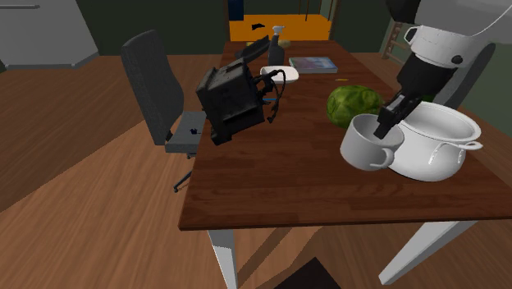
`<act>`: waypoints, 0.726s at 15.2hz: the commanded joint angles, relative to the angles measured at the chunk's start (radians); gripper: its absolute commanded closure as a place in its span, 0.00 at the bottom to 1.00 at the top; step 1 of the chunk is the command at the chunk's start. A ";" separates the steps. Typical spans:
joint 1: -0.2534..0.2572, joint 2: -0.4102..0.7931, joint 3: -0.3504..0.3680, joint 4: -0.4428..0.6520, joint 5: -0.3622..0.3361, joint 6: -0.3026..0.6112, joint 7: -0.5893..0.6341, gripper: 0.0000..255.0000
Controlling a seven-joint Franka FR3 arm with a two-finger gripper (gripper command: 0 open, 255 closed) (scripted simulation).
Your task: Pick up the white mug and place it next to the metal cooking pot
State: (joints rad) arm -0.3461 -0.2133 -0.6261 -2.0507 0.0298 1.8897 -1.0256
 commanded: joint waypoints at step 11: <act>0.001 0.042 -0.019 -0.124 0.026 0.157 -0.038 1.00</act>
State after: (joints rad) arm -0.3453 -0.1797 -0.6416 -2.1661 0.0511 2.0313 -1.0567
